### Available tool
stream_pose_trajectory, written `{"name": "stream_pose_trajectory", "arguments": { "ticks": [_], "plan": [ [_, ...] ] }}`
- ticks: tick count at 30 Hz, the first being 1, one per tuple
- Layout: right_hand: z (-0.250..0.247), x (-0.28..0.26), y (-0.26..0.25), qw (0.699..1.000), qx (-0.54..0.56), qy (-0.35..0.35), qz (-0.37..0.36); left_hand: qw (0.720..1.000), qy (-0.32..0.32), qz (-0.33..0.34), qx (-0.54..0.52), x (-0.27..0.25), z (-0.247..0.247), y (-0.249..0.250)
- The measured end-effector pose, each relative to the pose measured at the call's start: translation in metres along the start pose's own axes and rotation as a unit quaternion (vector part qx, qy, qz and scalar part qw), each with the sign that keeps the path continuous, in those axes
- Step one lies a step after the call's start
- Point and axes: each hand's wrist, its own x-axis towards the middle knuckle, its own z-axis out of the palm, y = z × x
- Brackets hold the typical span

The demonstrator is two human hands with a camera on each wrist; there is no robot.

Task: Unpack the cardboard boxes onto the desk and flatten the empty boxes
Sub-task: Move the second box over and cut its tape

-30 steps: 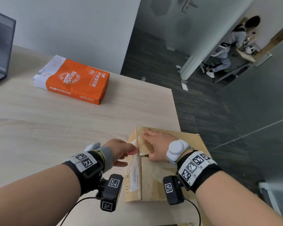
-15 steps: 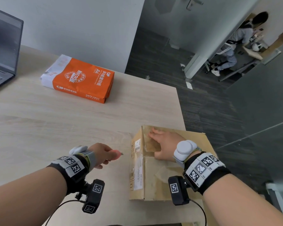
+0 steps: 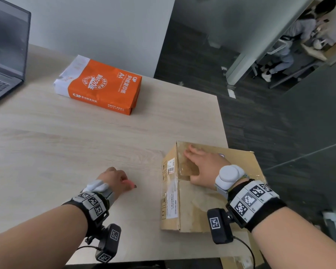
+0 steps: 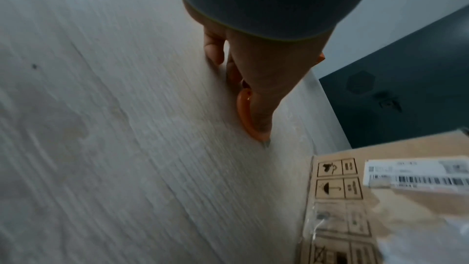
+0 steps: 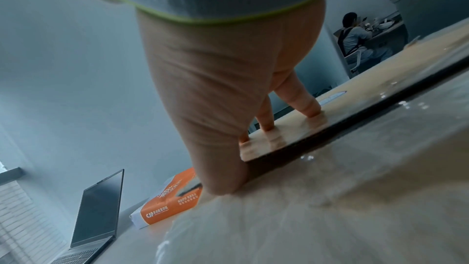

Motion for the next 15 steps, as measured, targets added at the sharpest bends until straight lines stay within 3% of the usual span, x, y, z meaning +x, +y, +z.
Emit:
{"name": "stream_pose_trajectory", "arguments": {
  "ticks": [7, 12, 15],
  "plan": [
    [0.012, -0.005, 0.014, 0.993, 0.108, 0.045, 0.007, 0.998, 0.028, 0.041, 0.043, 0.001, -0.007, 0.016],
    [0.021, -0.018, 0.034, 0.975, 0.179, 0.125, 0.03, 0.968, 0.155, 0.181, -0.075, -0.031, -0.02, 0.081],
    [0.02, -0.036, 0.044, 0.973, 0.18, 0.138, 0.038, 0.944, 0.168, 0.272, -0.076, -0.062, -0.028, 0.128]
  ]
}}
